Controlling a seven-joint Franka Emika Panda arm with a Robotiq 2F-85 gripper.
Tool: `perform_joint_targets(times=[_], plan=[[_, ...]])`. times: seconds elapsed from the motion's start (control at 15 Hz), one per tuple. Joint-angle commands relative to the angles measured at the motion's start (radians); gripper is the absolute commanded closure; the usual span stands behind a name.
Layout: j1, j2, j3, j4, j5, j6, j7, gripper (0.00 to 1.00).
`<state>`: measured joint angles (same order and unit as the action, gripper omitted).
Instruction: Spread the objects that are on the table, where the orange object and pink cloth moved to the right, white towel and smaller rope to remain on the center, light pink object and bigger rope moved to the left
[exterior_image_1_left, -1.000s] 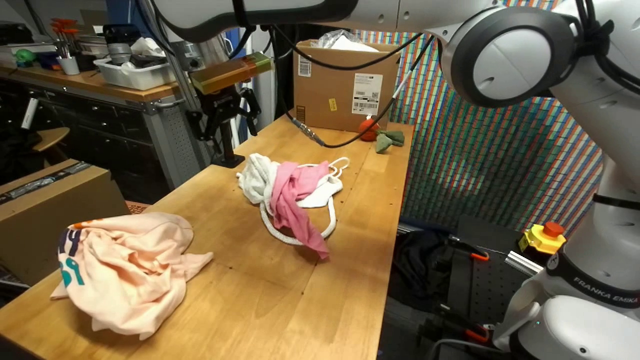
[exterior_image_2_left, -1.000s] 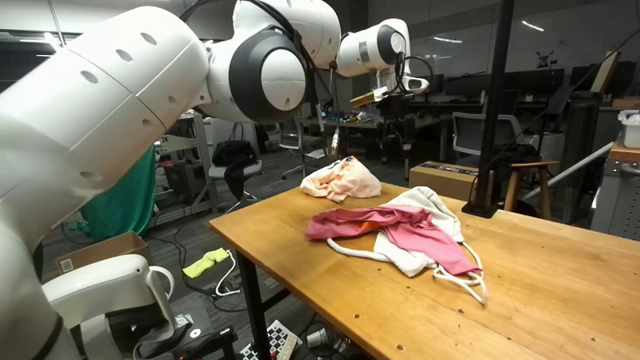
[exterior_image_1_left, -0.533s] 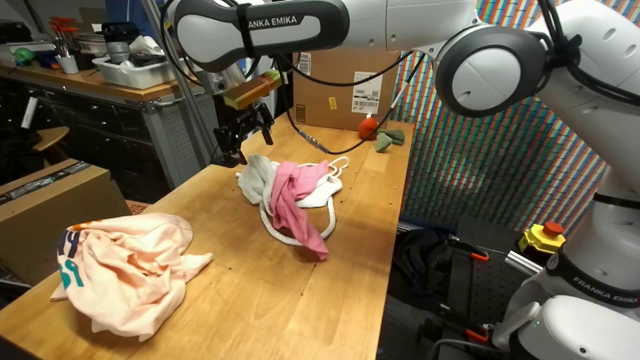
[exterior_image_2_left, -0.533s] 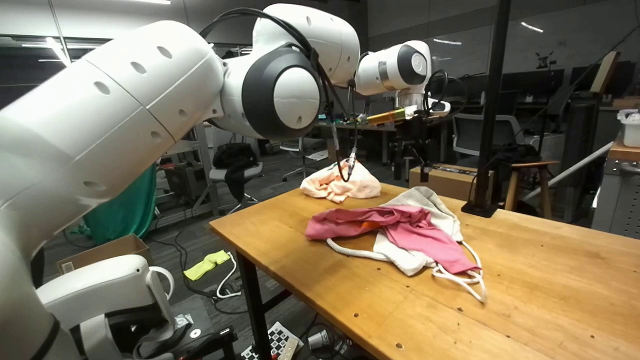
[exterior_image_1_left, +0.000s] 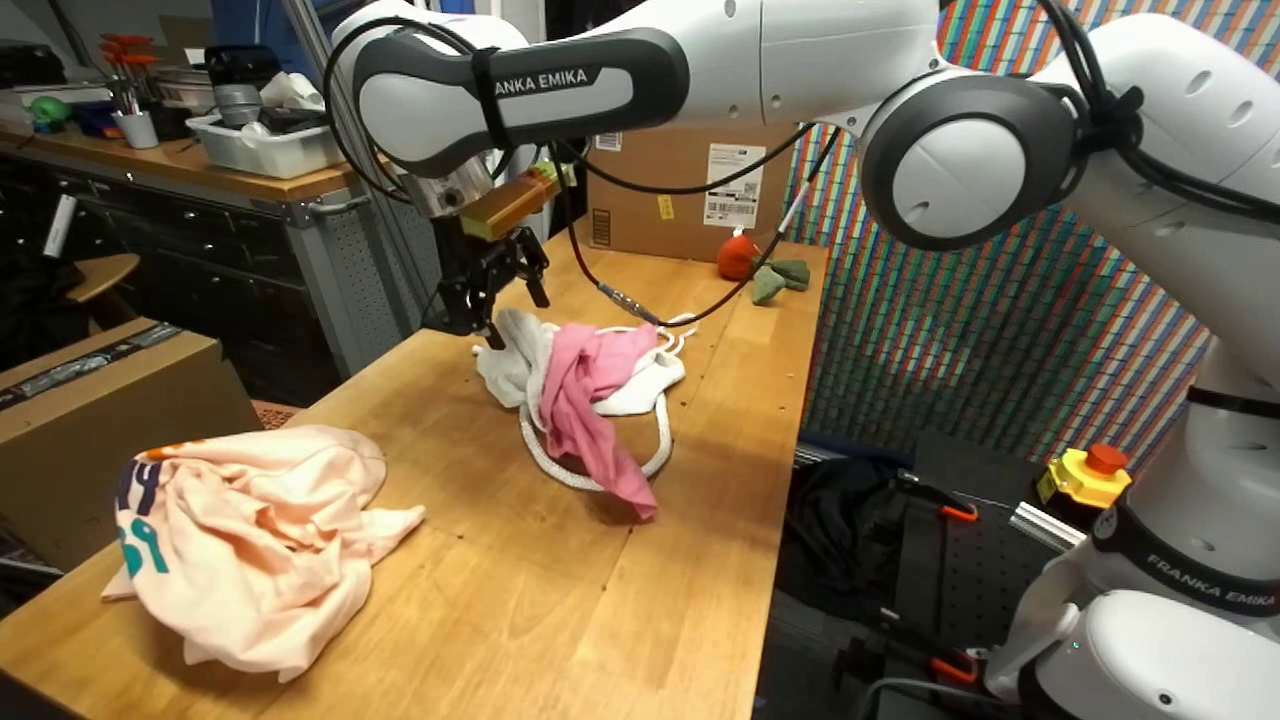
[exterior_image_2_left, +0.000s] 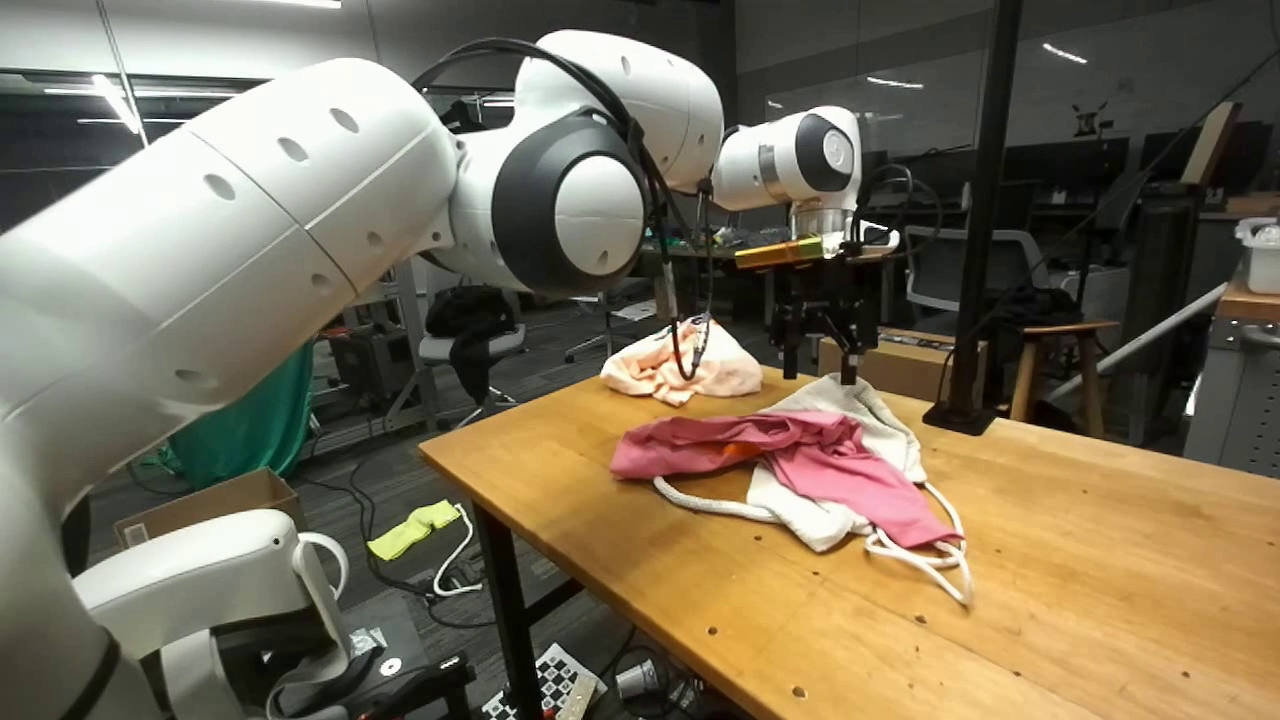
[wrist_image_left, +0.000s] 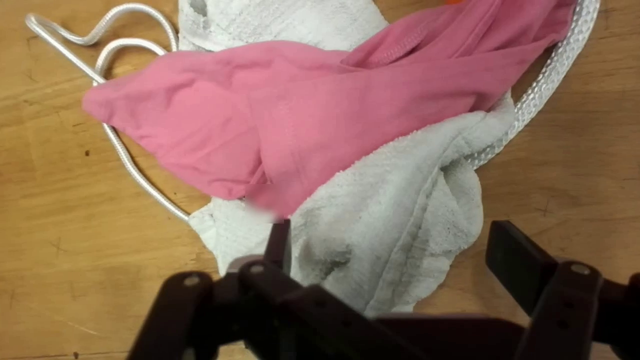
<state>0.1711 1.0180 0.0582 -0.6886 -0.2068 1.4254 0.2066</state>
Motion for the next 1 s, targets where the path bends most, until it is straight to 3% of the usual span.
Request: perform_joint_targets(times=[0.0,0.8,0.87,0.93], plan=[[-0.005,0.032,-0.005,0.046,-0.008,-0.017,-0.035,0.00],[-0.035,0.055,-0.006,0.040,-0.003,0.047,-0.012,0.00],[-0.038,0.052,-0.004,0.037,-0.001,0.060,-0.013,0.25],[-0.038,0.051,-0.004,0.033,-0.003,0.075,-0.016,0.27]])
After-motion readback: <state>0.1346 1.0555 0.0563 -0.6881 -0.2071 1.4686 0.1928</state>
